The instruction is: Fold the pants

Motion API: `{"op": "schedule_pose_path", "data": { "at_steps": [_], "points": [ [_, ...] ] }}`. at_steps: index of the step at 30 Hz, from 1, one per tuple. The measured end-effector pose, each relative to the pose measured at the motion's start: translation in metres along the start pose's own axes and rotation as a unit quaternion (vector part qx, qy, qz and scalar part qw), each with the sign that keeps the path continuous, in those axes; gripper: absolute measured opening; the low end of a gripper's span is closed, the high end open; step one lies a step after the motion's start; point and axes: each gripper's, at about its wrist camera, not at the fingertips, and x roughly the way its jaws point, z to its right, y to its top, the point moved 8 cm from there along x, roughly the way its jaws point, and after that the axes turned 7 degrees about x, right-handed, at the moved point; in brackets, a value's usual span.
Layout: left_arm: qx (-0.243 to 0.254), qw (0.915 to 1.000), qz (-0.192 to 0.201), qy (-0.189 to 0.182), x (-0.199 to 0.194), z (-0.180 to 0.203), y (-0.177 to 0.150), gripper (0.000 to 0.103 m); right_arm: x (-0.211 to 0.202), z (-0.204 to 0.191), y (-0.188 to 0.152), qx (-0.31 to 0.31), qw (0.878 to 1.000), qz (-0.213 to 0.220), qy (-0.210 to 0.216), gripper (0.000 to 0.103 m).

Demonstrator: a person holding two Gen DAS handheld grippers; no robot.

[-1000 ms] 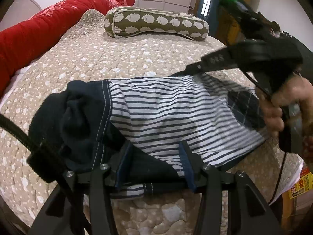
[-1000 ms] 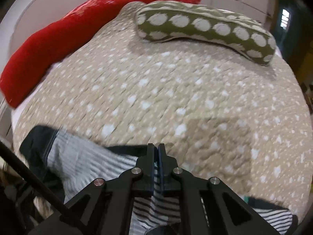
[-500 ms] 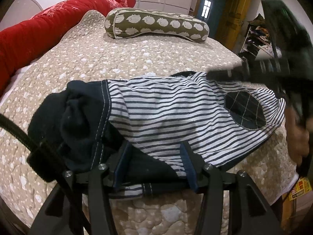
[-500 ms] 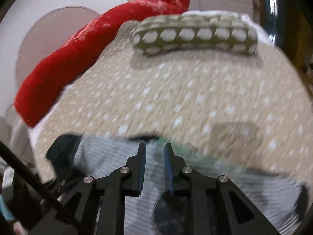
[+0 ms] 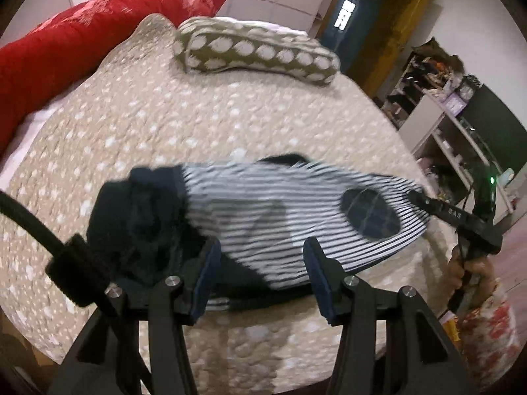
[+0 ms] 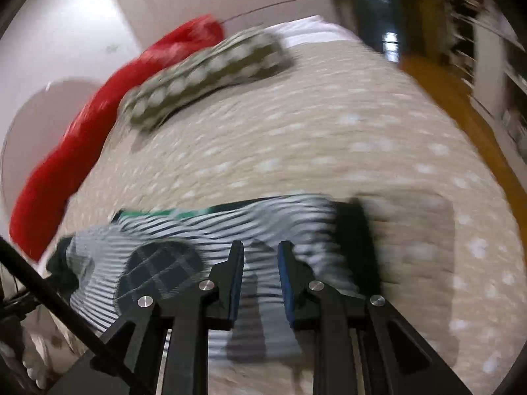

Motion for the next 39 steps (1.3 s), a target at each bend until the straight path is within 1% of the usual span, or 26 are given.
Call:
{"op": "schedule_pose_path", "data": {
  "at_steps": [1,2,3,4,5,6,7,8,12,13,15,17,19,22,25,27,29,30,31,32,33,34,36,37,39],
  "points": [
    [0.001,0.9999,0.000,-0.010,0.000,0.007,0.005,0.052,-0.015,0.005,0.004,0.022,0.999,0.018,0.016,0.023],
    [0.001,0.9997,-0.003,-0.024,0.003,0.016,0.011,0.052,-0.026,0.011,0.007,0.031,0.999,0.035,0.008,0.029],
    [0.001,0.9992,-0.009,-0.039,0.009,0.025,0.017,0.053,-0.036,0.016,0.008,0.037,0.998,0.053,-0.003,0.052],
    [0.000,0.9988,-0.014,-0.046,0.013,0.031,0.021,0.053,-0.046,0.020,0.008,0.043,0.996,0.074,-0.007,0.070],
    [0.001,0.9979,-0.026,-0.059,0.022,0.042,0.027,0.054,-0.055,0.024,0.006,0.055,0.995,0.089,0.002,0.072],
    [0.004,0.9970,-0.035,-0.068,0.029,0.051,0.031,0.054,-0.058,0.027,0.003,0.067,0.994,0.087,0.013,0.072],
    [0.014,0.9953,-0.047,-0.083,0.041,0.068,0.039,0.054,-0.056,0.028,-0.003,0.083,0.993,0.074,0.032,0.072],
    [0.022,0.9942,-0.055,-0.090,0.050,0.080,0.044,0.054,-0.056,0.029,-0.007,0.090,0.993,0.066,0.043,0.072],
    [0.070,0.9865,-0.087,-0.120,0.087,0.139,0.068,0.054,-0.048,0.030,-0.024,0.097,0.992,0.049,0.055,0.072],
    [0.082,0.9829,-0.100,-0.131,0.100,0.158,0.076,0.054,-0.045,0.028,-0.026,0.100,0.992,0.046,0.060,0.072],
    [0.093,0.9774,-0.115,-0.151,0.115,0.179,0.087,0.054,-0.043,0.024,-0.033,0.103,0.991,0.042,0.070,0.072],
    [0.103,0.9686,-0.139,-0.179,0.137,0.205,0.098,0.054,-0.041,0.021,-0.035,0.105,0.991,0.041,0.079,0.072],
    [0.105,0.9659,-0.149,-0.183,0.151,0.218,0.103,0.054,-0.036,0.018,-0.036,0.106,0.990,0.040,0.084,0.072],
    [0.117,0.9597,-0.174,-0.187,0.180,0.236,0.107,0.054,-0.028,0.014,-0.040,0.106,0.990,0.034,0.086,0.072],
    [0.126,0.9525,-0.199,-0.193,0.200,0.244,0.102,0.054,-0.022,0.012,-0.043,0.094,0.992,0.042,0.069,0.072],
    [0.143,0.9482,-0.212,-0.188,0.212,0.249,0.097,0.054,-0.020,0.011,-0.044,0.093,0.993,0.047,0.062,0.072],
    [0.142,0.9459,-0.221,-0.191,0.218,0.249,0.094,0.055,-0.019,0.012,-0.043,0.096,0.992,0.053,0.057,0.070],
    [0.134,0.9448,-0.225,-0.197,0.219,0.250,0.092,0.055,-0.018,0.012,-0.042,0.097,0.992,0.055,0.055,0.064],
    [0.131,0.9441,-0.227,-0.200,0.219,0.251,0.092,0.055,-0.017,0.013,-0.041,0.099,0.992,0.056,0.052,0.051],
    [0.132,0.9434,-0.227,-0.202,0.218,0.251,0.091,0.036,-0.015,0.015,-0.039,0.104,0.992,0.053,0.054,0.042],
    [0.132,0.9432,-0.227,-0.203,0.217,0.252,0.090,0.022,-0.012,0.016,-0.037,0.111,0.991,0.047,0.058,0.024],
    [0.134,0.9437,-0.227,-0.200,0.215,0.252,0.089,0.022,-0.009,0.016,-0.033,0.121,0.990,0.039,0.067,0.021],
    [0.136,0.9476,-0.208,-0.200,0.207,0.250,0.091,0.021,-0.011,0.012,-0.029,0.118,0.990,0.039,0.073,0.018],
    [0.130,0.9497,-0.200,-0.203,0.201,0.246,0.091,0.021,-0.014,0.005,-0.025,0.105,0.991,0.042,0.071,0.018],
    [0.099,0.9557,-0.176,-0.214,0.184,0.230,0.096,0.021,-0.018,-0.009,-0.021,0.082,0.993,0.047,0.070,0.018]
  ]
}}
